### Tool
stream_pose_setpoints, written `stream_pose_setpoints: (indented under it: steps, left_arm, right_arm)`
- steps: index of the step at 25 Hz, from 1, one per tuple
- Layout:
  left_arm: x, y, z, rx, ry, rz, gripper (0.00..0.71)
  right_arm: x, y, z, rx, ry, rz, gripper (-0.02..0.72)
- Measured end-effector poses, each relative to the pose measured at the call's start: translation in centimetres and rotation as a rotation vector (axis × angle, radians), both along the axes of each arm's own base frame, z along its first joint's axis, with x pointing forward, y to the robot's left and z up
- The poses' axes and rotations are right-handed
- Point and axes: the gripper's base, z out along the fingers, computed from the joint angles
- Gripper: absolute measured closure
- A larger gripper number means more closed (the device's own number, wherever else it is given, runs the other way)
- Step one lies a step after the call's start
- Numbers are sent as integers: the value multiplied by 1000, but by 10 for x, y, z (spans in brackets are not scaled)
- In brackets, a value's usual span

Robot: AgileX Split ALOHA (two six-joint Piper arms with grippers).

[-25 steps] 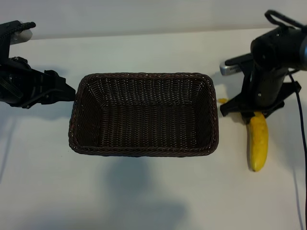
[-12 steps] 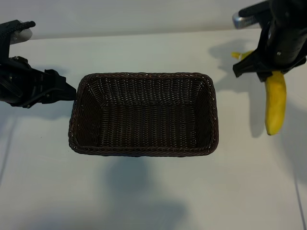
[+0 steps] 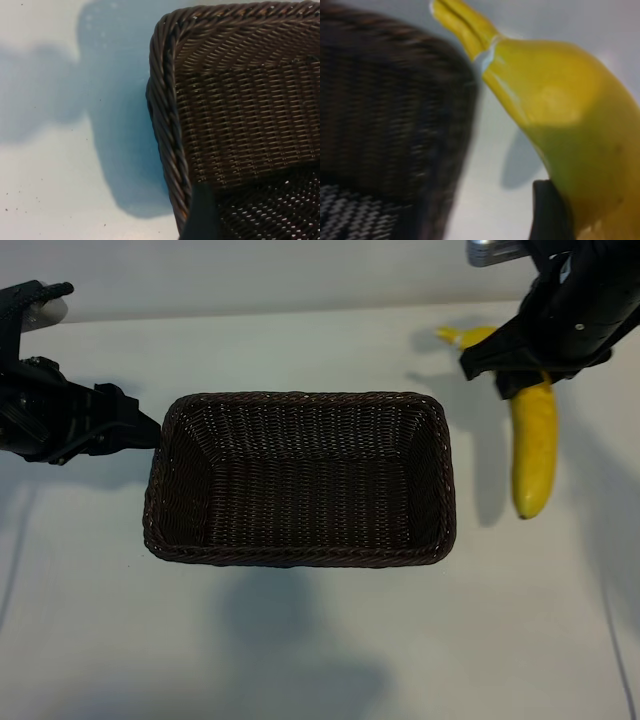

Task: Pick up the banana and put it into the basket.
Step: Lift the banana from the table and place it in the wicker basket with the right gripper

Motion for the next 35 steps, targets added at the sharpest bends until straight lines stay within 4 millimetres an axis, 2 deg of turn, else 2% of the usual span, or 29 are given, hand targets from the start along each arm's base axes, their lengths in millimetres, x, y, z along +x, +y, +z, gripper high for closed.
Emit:
stream_pose_setpoints:
  steps: [5, 11, 18, 25, 32, 35]
  left_arm:
    - [0, 0, 0, -1, 0, 0, 113]
    - [0, 0, 0, -1, -1, 1, 113]
    - [0, 0, 0, -1, -1, 1, 113]
    - [0, -1, 0, -10, -2, 4, 113]
    - [0, -1, 1, -17, -1, 8, 113]
    - [0, -1, 1, -18, -1, 8, 113]
  right_arm:
    - [-6, 16, 0, 41, 9, 61, 270]
    - [-23, 59, 3, 69, -55, 189, 271]
    - [-32, 92, 9, 92, -128, 313, 271]
    - [-25, 111, -10, 39, -124, 457, 271]
    - [-30, 123, -6, -69, -228, 820, 271]
    - [-30, 124, -5, -95, -268, 919, 271]
